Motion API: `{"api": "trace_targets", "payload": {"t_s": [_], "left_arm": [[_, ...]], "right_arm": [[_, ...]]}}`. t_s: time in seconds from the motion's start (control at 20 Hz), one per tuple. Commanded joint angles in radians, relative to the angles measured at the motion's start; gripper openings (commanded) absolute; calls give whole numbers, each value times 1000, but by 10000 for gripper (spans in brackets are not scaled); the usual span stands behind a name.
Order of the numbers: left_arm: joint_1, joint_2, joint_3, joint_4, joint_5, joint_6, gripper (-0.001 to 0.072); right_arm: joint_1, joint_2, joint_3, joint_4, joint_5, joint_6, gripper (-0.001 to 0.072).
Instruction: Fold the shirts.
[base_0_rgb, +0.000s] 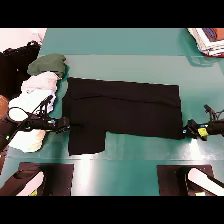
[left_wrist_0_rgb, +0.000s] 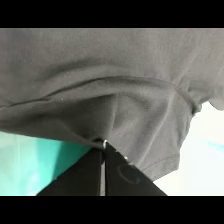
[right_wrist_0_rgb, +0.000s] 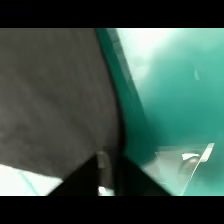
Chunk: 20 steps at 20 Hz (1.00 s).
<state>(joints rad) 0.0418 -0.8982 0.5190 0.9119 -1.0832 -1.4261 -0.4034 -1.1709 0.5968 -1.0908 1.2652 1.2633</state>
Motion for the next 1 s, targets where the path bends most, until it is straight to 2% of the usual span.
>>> {"api": "trace_targets", "payload": {"t_s": [0.0,0.1,0.3,0.4,0.5,0.6,0.7,0.85,0.95], "left_arm": [[0,3,1,4,-29,13,22],[0,54,1,28,-84,6,21],[0,263,0,108,-261,-79,21],[0,354,1,86,-397,-129,21],[0,396,24,31,-473,-160,22],[0,386,89,21,-457,-165,22],[0,344,158,32,-360,-132,22],[0,180,253,32,-227,-59,22],[0,40,319,32,-154,-18,22]], "right_arm": [[85,-28,44,-2,2,-1,30],[114,5,68,-80,45,0,14],[103,169,108,-246,203,0,14],[65,270,107,-292,273,0,13],[27,351,108,-290,314,1,13],[35,386,108,-289,304,13,13],[76,361,108,-288,284,17,13],[151,248,145,-285,235,67,13],[192,158,234,-227,187,71,14]]}}
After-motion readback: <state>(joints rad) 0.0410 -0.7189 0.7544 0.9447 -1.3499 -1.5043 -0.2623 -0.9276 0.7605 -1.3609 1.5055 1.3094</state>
